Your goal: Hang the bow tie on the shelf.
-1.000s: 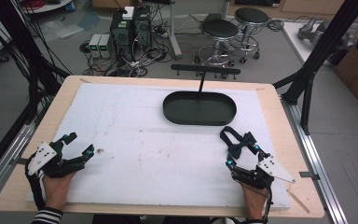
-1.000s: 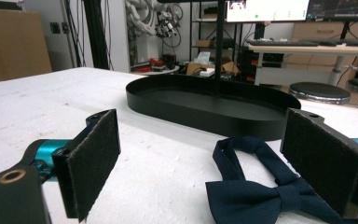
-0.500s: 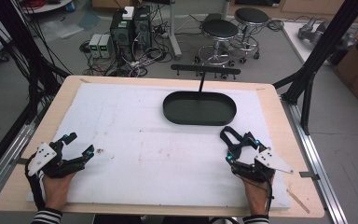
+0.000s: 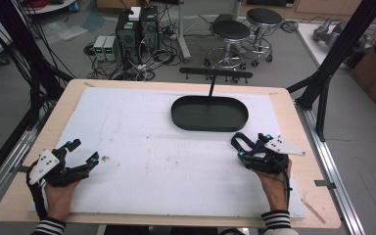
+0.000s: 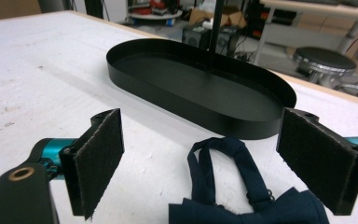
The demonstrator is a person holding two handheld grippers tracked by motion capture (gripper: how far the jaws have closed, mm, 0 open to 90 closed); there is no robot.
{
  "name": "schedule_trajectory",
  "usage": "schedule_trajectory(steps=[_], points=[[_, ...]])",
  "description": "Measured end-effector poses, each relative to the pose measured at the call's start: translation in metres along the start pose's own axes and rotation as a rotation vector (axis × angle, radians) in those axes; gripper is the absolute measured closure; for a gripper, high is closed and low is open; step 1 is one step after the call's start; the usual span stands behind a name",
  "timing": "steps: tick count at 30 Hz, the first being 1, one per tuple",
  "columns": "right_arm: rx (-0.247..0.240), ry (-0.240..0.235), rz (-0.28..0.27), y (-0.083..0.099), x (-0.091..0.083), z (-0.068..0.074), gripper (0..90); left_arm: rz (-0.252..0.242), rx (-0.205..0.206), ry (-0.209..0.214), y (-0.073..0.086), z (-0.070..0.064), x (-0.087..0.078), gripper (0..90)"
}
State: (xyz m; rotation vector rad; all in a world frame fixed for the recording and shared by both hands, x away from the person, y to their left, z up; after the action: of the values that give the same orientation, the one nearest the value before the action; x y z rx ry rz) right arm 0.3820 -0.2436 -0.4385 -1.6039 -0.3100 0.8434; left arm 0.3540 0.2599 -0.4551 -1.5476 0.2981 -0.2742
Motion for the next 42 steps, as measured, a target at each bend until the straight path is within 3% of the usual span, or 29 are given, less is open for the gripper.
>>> schedule_trajectory(steps=[8, 20, 25, 31, 35, 42], points=[[0.03, -0.013, 0.075, -0.001, 0.002, -0.011, 14.5, 0.0, 0.003, 0.001, 0.0, 0.0, 0.0, 16.1], [0.047, -0.056, 0.201, 0.009, 0.014, -0.016, 16.3, 0.001, 0.0, 0.0, 0.0, 0.0, 0.0, 16.1], [0.057, -0.066, 0.226, 0.013, 0.018, -0.017, 17.5, 0.0, -0.001, 0.0, 0.0, 0.0, 0.0, 16.1], [0.051, -0.086, 0.303, 0.018, 0.028, -0.018, 19.6, 0.001, 0.001, 0.001, 0.0, 0.0, 0.0, 16.1], [0.071, -0.116, 0.366, 0.022, 0.034, -0.019, 24.2, 0.001, 0.003, 0.001, 0.0, 0.0, 0.0, 16.1], [0.071, -0.105, 0.44, 0.033, 0.039, -0.021, 26.3, 0.001, 0.005, 0.005, 0.0, -0.001, 0.0, 16.0]])
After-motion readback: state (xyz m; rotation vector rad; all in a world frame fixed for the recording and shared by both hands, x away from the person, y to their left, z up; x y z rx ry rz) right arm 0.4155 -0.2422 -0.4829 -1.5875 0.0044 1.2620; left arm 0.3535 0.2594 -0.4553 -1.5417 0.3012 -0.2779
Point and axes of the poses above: each handheld gripper's, and its own axes: x roughly forward along the jaws, y roughly out of its underside, z roughly to its left, the point moved 10 cm from there along x, roughly forward along the jaws, and after that the axes turned 11 degrees about -y, right-handed, at the moved point
